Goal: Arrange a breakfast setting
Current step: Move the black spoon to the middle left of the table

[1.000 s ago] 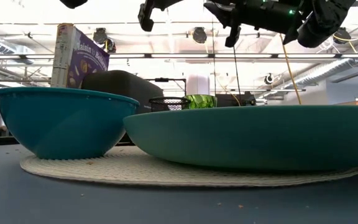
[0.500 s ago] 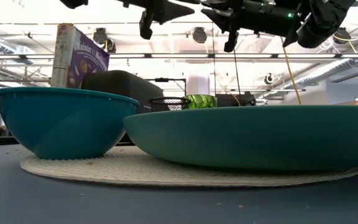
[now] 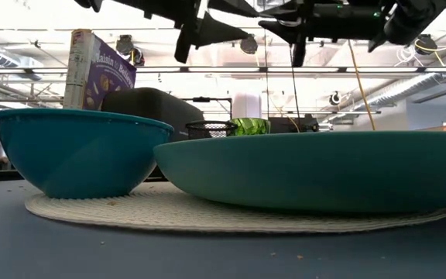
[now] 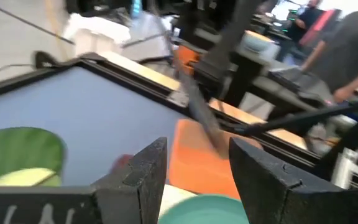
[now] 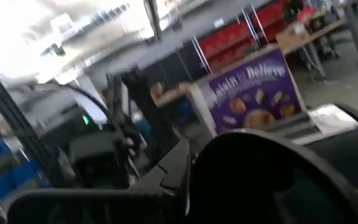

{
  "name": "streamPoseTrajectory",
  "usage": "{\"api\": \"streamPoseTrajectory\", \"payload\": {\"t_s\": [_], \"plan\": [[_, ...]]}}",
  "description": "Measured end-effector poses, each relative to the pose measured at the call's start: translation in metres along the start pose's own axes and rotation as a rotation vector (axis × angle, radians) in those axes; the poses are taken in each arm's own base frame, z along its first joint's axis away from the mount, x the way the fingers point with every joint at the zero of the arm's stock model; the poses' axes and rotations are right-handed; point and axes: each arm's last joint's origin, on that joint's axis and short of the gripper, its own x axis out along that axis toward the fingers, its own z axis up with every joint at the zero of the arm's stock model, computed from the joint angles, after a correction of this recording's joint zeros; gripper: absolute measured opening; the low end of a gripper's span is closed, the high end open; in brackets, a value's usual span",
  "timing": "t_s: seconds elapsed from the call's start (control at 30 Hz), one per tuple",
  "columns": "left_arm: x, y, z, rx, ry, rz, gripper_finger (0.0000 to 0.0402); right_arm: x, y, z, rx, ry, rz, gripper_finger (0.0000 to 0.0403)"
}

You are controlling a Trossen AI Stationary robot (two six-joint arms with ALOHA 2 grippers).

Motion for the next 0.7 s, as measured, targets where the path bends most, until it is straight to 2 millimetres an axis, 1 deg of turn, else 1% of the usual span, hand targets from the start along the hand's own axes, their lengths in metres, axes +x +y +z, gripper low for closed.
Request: {"api": "streamPoseTrajectory", "payload": {"t_s": [0.2,0.43,0.53,0.7], "plan": [[-0.001,-0.005,-0.002,-0.035,0.05,-0.113,0.0179,-0.018,0.002,0.006,-0.072,0.113,-0.07,0.0057],[-0.001,-0.006,0.0,-0.08,0.033,-0.131,0.0179,-0.032,0.005,0.004,-0.07,0.237,-0.08,0.0057],[-0.001,-0.006,0.006,-0.098,-0.021,-0.142,0.0179,-0.032,0.004,0.0,-0.06,0.272,-0.086,0.0057],[0.002,0.0,0.013,-0.125,-0.095,-0.066,0.0179,-0.023,0.006,-0.009,-0.053,0.282,-0.057,0.0058]]}}
